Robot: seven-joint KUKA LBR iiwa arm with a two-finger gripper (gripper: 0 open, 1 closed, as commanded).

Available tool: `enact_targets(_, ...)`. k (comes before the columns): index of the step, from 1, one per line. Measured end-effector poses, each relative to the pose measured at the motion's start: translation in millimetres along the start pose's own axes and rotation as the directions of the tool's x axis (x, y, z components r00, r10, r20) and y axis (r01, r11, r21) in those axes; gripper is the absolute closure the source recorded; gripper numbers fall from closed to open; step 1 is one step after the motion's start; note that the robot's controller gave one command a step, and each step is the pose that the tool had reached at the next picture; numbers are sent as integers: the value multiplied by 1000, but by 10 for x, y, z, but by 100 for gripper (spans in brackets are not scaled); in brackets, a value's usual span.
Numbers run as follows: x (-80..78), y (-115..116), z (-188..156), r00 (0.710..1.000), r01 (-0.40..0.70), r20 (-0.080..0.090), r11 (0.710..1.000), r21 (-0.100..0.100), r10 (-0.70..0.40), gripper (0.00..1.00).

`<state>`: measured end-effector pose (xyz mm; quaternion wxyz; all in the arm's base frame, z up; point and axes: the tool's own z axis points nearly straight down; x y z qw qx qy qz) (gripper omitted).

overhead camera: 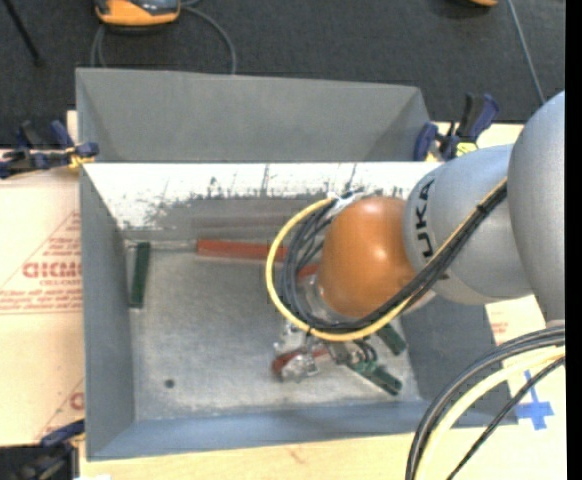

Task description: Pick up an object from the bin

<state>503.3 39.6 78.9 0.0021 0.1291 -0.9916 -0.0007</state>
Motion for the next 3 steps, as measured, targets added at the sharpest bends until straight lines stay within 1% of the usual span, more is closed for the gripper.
enact_targets(2,0,-1,1,1000,-3,0,1000,0,3,100)
enact_targets(3,-152,118,-1935,1000,27,11,1000,4,-28,100)
